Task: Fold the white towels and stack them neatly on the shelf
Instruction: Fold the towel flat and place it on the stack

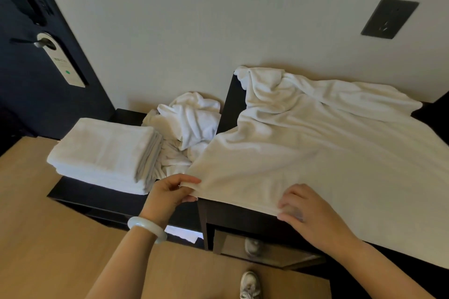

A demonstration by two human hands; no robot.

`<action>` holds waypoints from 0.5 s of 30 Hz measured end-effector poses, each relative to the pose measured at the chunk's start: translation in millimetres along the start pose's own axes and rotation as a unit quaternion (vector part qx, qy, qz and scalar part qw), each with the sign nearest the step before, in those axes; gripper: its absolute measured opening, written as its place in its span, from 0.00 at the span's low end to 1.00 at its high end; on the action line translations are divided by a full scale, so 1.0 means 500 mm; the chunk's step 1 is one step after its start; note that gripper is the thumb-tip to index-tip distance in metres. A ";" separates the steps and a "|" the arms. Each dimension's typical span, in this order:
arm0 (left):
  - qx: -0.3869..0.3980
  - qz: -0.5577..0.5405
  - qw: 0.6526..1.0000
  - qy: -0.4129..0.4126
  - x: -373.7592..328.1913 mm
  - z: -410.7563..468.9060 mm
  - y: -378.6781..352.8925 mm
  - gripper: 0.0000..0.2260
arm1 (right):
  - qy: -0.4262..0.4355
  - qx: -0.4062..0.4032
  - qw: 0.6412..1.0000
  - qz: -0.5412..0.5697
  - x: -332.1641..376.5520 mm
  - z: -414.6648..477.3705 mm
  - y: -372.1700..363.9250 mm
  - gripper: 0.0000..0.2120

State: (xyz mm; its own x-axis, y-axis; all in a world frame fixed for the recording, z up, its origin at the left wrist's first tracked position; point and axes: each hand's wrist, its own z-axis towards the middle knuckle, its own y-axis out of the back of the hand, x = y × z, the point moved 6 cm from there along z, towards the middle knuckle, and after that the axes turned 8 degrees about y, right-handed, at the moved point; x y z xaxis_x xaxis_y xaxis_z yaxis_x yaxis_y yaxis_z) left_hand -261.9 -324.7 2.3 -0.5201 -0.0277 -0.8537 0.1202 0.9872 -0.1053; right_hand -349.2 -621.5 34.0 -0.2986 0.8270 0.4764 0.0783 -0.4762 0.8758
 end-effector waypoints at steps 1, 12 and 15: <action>-0.010 -0.010 1.000 -0.001 0.002 0.001 0.002 0.08 | 0.002 0.003 1.000 -0.006 0.002 0.003 -0.004 0.03; -0.004 -0.066 0.998 -0.005 0.005 -0.016 0.014 0.06 | -0.081 -0.011 0.995 0.050 -0.001 0.006 0.010 0.05; 0.001 -0.061 0.998 -0.009 0.003 -0.020 0.015 0.06 | -0.107 -0.052 0.986 0.117 0.003 0.002 0.024 0.08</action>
State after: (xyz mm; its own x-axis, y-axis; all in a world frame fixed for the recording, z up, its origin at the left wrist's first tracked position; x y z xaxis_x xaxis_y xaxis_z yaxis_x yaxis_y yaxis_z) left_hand -270.4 -315.9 5.4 -0.5150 -0.1497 -0.8440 0.0595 0.9760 -0.2095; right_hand -347.5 -625.8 45.2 -0.0749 0.7298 0.6796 0.0196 -0.6803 0.7327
